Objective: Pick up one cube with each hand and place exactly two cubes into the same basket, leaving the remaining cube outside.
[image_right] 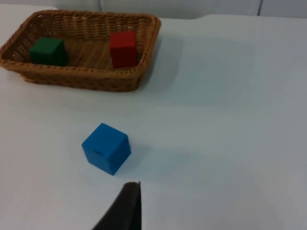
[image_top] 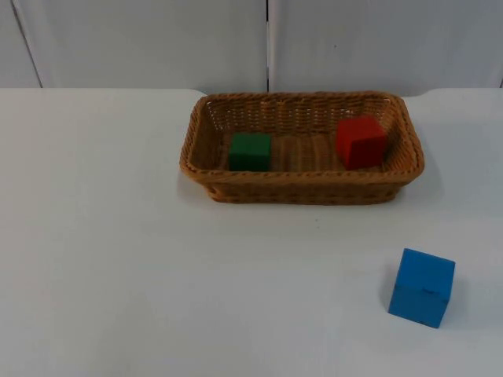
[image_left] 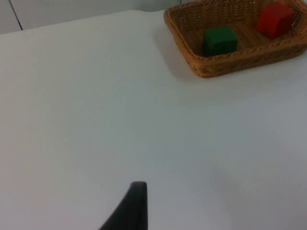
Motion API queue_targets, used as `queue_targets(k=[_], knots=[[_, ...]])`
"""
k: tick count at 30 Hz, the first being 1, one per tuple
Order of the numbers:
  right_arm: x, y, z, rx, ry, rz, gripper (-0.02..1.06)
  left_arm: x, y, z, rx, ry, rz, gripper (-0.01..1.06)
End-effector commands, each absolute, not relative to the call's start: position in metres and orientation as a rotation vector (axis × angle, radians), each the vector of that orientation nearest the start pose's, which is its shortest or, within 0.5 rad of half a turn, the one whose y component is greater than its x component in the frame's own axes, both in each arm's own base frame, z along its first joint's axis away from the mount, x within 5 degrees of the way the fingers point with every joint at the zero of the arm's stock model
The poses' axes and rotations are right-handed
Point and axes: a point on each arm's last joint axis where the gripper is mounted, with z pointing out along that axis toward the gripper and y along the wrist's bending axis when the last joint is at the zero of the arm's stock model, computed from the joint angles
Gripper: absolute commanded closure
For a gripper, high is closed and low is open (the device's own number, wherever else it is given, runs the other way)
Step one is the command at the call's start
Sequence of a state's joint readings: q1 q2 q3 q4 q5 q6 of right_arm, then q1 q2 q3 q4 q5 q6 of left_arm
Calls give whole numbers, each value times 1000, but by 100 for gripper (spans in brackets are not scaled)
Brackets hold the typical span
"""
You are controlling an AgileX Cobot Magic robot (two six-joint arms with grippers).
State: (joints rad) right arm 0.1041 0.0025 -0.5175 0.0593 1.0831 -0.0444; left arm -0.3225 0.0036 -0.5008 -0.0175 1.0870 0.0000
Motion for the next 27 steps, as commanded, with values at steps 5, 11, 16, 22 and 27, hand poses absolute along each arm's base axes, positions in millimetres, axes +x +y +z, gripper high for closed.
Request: queue_targets(k=[5,11,16,22,27], knots=[[-8,5,281,-126,2040,100,-1,-5,0,275,328,2045,-223,0],[-8,5,281,-126,2040,100,-1,-5,0,275,328,2045,-223,0],[-8,5,281,-126,2040,100,-1,-5,0,275,328,2045,-223,0],[-8,5,281,-126,2040,100,-1,-5,0,275,326,2045,-222,0],[-8,5,281,-126,2040,100,-1,-5,0,275,303,2048,-209,0]])
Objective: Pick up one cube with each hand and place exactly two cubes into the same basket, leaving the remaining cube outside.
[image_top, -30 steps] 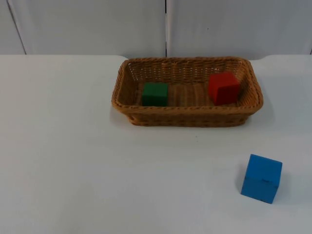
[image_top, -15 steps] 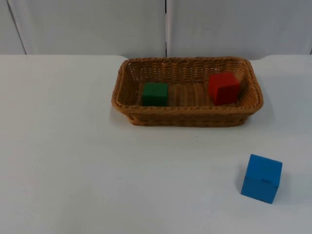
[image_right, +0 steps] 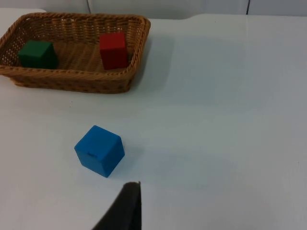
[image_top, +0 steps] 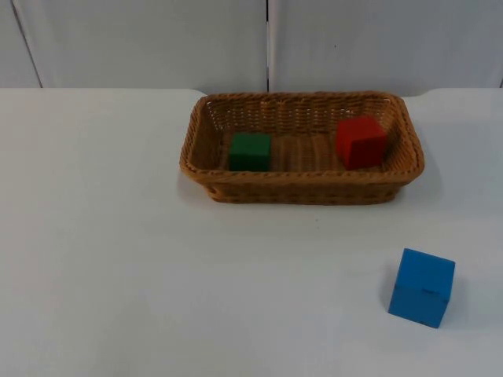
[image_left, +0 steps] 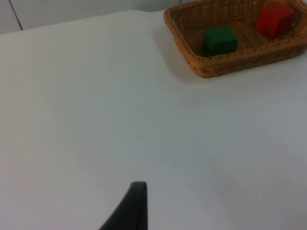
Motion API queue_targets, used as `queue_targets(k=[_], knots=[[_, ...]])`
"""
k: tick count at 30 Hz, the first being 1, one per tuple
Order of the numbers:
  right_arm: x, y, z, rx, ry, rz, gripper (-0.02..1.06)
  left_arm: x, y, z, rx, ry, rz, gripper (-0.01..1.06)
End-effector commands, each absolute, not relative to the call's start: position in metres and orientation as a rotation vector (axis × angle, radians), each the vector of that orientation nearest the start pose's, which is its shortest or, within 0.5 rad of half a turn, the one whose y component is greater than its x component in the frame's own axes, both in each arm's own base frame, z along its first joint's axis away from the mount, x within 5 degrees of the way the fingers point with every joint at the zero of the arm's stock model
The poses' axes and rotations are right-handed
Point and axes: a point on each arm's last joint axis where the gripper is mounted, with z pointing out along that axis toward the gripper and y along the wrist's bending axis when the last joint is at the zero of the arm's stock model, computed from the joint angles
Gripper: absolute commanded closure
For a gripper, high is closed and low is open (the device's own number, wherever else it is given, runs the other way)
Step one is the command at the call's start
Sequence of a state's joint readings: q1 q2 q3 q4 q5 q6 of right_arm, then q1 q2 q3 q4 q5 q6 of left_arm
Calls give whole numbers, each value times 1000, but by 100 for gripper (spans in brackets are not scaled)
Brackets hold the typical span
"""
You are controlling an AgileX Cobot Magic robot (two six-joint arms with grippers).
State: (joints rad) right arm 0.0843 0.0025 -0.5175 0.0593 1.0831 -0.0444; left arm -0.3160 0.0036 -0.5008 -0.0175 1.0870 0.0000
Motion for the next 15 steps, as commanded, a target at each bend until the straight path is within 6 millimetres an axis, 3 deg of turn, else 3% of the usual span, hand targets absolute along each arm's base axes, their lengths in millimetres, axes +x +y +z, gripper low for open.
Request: queue_targets(k=[1,15], knots=[[-8,5,281,-126,2040,100,-1,-5,0,275,285,2050,-198,0],[-8,5,281,-126,2040,100,-1,-5,-1,275,55,2063,-61,0]])
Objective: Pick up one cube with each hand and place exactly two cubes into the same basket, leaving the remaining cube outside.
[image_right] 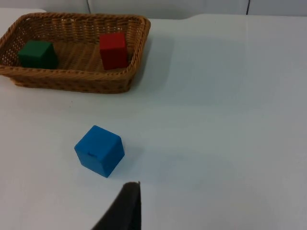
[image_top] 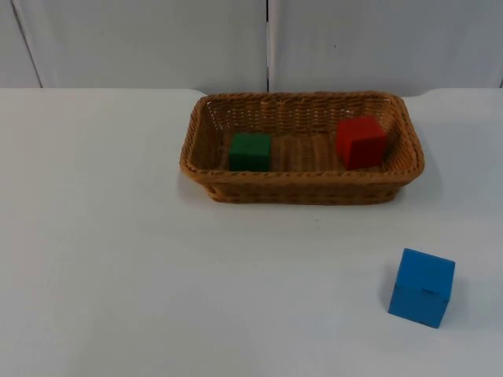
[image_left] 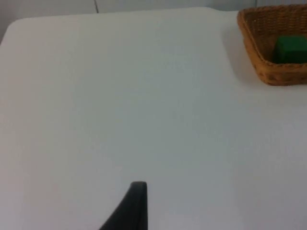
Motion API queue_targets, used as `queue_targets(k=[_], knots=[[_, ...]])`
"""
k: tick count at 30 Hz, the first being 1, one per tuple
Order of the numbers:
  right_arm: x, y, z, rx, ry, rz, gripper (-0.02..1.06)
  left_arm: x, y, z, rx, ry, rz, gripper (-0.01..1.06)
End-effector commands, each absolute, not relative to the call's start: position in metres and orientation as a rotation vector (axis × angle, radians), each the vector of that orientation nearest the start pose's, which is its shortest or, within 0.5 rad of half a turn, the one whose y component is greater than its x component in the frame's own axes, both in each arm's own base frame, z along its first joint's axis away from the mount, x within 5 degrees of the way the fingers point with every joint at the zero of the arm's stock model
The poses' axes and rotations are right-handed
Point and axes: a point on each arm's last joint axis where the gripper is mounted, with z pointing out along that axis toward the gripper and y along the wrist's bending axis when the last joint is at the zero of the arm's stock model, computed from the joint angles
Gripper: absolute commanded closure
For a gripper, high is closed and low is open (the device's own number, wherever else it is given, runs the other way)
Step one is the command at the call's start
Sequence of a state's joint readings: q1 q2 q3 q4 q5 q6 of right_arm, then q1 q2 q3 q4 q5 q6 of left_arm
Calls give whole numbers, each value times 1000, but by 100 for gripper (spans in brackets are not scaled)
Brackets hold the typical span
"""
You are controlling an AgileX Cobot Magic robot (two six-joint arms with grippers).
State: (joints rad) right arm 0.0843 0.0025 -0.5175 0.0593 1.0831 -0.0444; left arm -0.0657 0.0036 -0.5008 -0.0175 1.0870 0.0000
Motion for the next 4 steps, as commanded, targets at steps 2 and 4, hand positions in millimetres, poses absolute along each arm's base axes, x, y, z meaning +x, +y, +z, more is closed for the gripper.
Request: queue_targets(k=[2,4], knots=[[-8,5,281,-126,2040,100,-1,-5,-1,275,35,2063,-48,0],[-8,5,281,-126,2040,100,-1,-5,-1,275,25,2063,-43,0]])
